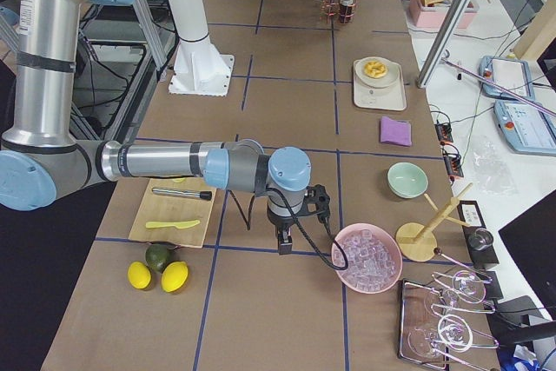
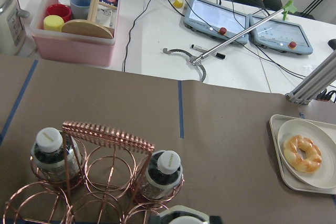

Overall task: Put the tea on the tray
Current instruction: 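Carry the held tea bottle with the left gripper toward the tray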

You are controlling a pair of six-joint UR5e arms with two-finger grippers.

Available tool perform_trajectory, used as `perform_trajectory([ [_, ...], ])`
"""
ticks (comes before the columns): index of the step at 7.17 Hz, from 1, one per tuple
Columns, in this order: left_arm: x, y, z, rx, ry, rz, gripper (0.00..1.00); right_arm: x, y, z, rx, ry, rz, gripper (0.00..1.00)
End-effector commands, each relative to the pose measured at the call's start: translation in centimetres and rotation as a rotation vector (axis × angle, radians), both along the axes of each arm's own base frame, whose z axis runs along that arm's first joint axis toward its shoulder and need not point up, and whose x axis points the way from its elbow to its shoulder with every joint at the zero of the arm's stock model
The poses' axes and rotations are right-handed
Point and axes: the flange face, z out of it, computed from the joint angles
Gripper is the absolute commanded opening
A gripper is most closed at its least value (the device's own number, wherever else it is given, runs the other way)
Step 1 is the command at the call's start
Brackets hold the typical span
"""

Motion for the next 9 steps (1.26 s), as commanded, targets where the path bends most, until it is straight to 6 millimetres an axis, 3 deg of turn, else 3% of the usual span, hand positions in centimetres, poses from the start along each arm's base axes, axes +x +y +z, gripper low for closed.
perform_trajectory([
  [1,8.4,0.2,-8.6,-0.044,-0.054,-0.043,0.05,0.0,0.0,0.0,-0.002,0.000,0.002,1.00],
  [3,19.0,3.0,-13.9,-0.073,-0.096,-0.059,0.05,0.0,-0.1,-0.1,0.002,0.000,0.002,1.00],
  [4,23.3,1.1,-17.2,-0.086,-0.075,-0.100,0.05,0.0,-0.1,-0.2,0.003,0.000,0.003,1.00],
  [5,27.1,1.0,-18.0,-0.065,-0.110,-0.114,0.05,0.0,-0.1,-0.3,0.003,0.000,0.004,1.00],
  [6,33.1,2.0,-20.6,-0.031,-0.142,-0.117,0.05,0.0,-0.1,-0.6,0.006,0.001,0.008,1.00],
  [7,37.0,0.5,-22.6,-0.066,-0.144,-0.145,0.05,0.0,-0.1,-0.6,0.005,0.001,0.009,1.00],
  [8,39.8,-0.3,-23.2,-0.078,-0.173,-0.142,0.05,0.0,-0.1,-0.6,0.004,0.001,0.010,1.00],
  [9,40.3,-0.3,-22.9,-0.081,-0.180,-0.139,0.06,0.0,-0.1,-0.5,0.002,0.001,0.010,1.00],
])
